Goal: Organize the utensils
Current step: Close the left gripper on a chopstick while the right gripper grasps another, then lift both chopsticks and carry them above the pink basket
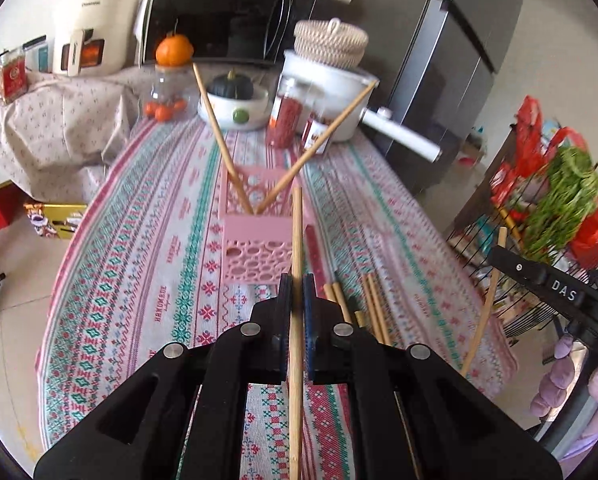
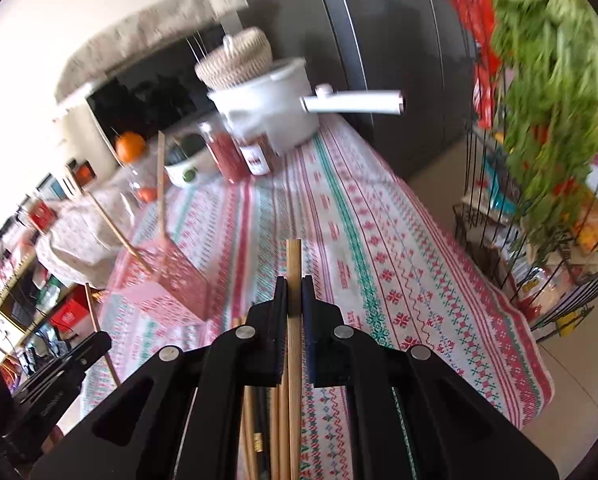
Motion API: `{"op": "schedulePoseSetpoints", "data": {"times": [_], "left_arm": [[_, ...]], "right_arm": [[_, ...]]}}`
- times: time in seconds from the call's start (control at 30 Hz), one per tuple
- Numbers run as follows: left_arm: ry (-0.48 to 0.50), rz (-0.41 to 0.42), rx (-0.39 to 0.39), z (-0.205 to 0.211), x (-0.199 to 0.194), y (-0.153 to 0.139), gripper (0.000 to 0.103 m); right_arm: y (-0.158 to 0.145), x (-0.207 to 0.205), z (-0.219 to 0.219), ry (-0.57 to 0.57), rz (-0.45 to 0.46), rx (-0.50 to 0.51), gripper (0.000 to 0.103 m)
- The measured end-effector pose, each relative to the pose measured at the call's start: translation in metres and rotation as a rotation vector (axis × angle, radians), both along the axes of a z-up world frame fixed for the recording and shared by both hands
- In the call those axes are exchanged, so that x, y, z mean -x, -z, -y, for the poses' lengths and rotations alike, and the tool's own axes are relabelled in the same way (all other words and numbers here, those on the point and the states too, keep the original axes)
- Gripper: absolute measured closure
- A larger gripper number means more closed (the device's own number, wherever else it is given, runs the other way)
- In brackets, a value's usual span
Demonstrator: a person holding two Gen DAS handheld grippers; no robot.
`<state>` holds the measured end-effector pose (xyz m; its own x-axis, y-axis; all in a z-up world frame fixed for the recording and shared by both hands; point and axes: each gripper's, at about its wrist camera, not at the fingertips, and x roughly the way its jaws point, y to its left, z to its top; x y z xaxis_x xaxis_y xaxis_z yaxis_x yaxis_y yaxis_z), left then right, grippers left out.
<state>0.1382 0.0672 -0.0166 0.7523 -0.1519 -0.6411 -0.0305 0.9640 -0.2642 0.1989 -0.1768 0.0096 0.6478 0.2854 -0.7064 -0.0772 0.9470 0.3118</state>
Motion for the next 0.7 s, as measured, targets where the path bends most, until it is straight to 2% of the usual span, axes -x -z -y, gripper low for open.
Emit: {"op": "schedulePoseSetpoints", "data": {"times": [0.4,0.53,0.7], "left_arm": [[-0.034,0.142,0.024,-0.011,0.020,-0.051,0.098],[-0.055,0.191,0.046,-0.021,0.020,-0.079,0.098],[-0.081,0.268,0.026,-0.027,0.009,-0.125,0.098]], "right_arm": [[-0.053,0.031,-0.002,-0.063,0.084,-0.095,0.095],[-0.081,0.026,-0.005,-0.074,0.123,-0.127,0.095],[-0.126,0.008,-0.008,-0.057,0.208,-0.178,0.095]]}}
